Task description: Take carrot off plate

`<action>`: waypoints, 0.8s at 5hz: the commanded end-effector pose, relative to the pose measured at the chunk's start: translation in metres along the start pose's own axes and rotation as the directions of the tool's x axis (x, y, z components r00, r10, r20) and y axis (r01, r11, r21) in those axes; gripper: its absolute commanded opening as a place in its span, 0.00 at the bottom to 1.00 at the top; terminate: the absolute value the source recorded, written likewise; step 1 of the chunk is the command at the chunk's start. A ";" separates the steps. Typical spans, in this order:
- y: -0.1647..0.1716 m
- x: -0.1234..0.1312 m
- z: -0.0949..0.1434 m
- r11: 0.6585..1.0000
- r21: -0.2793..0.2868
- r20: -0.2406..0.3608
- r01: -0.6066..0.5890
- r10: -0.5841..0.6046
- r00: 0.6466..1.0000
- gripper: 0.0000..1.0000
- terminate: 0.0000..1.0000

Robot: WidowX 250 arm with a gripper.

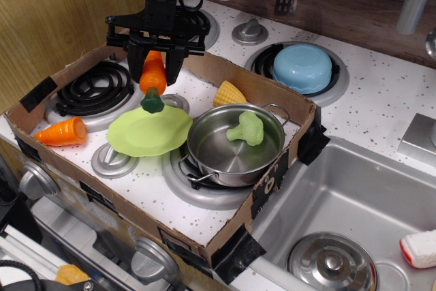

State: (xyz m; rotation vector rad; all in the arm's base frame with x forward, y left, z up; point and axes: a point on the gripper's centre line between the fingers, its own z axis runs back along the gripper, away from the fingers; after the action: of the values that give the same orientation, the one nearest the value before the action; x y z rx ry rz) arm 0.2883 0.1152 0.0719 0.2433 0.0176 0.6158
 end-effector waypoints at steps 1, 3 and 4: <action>0.023 0.021 0.011 0.933 0.039 0.272 0.357 -0.353 0.895 0.00 0.00; 0.048 0.055 -0.002 0.830 0.093 0.278 0.550 -0.552 0.786 0.00 0.00; 0.060 0.060 -0.014 0.835 0.100 0.261 0.542 -0.547 0.795 0.00 0.00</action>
State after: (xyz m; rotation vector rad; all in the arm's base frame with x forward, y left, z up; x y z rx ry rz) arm 0.2927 0.1926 0.0577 0.2960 -0.1296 -0.0096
